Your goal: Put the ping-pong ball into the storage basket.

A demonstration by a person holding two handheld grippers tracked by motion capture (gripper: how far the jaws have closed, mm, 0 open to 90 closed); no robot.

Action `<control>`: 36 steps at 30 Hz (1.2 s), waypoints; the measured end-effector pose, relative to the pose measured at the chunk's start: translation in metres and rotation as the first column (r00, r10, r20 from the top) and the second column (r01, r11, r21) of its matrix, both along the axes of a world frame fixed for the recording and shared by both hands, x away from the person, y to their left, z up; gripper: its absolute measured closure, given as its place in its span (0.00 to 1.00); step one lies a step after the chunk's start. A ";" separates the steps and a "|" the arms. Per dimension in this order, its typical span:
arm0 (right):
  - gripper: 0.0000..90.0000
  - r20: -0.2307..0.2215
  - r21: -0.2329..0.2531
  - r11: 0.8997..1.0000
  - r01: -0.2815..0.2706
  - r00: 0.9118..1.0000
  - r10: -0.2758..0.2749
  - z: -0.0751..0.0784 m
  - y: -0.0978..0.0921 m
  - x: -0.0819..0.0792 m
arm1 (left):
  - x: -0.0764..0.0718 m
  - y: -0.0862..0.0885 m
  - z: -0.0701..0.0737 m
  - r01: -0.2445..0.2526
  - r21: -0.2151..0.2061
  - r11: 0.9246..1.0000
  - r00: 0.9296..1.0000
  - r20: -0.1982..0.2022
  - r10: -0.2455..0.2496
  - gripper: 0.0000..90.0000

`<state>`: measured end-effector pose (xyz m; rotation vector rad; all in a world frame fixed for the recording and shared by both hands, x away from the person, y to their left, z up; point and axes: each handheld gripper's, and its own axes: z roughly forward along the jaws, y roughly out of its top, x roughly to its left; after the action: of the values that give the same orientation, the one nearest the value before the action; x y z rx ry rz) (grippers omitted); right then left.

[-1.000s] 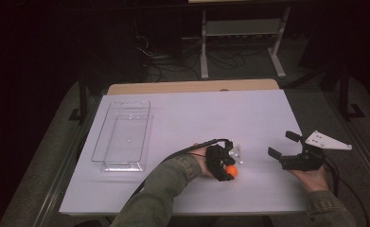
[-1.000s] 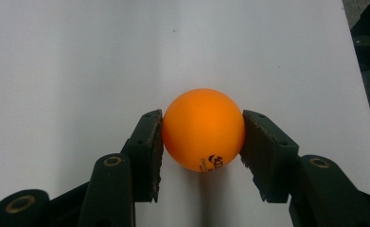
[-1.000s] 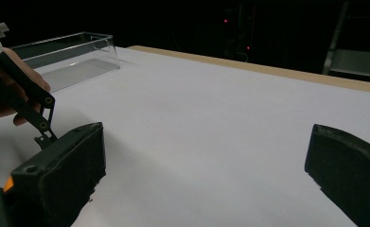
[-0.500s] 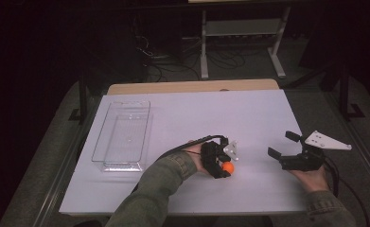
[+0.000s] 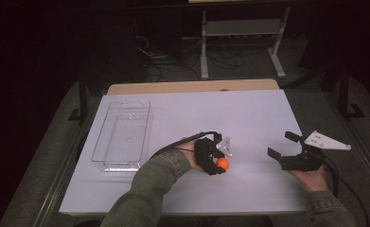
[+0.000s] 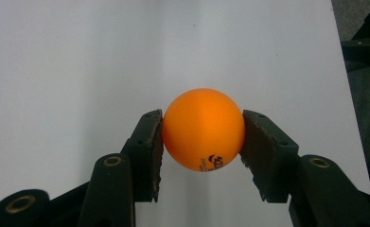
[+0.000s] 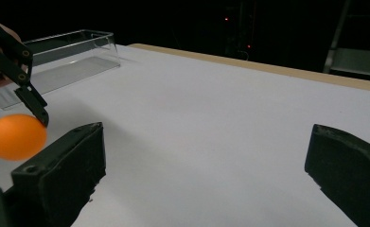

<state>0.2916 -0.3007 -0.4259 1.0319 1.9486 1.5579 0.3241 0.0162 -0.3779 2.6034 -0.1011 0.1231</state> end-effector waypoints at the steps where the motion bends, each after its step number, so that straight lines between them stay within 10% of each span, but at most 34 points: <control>1: 0.00 0.000 0.001 1.000 0.000 1.000 0.000 0.000 0.000 0.000 | 0.000 0.001 0.001 -0.005 -0.002 1.000 1.000 0.003 0.005 0.56; 36: 0.00 -0.003 -0.005 1.000 -0.005 1.000 0.005 0.000 0.002 -0.001 | -0.003 0.049 0.030 -0.098 -0.042 0.994 0.994 0.052 0.100 0.56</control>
<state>0.2904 -0.2990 -0.4261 1.0287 1.9574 1.5543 0.3210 0.0656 -0.3484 2.5664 0.0107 0.2291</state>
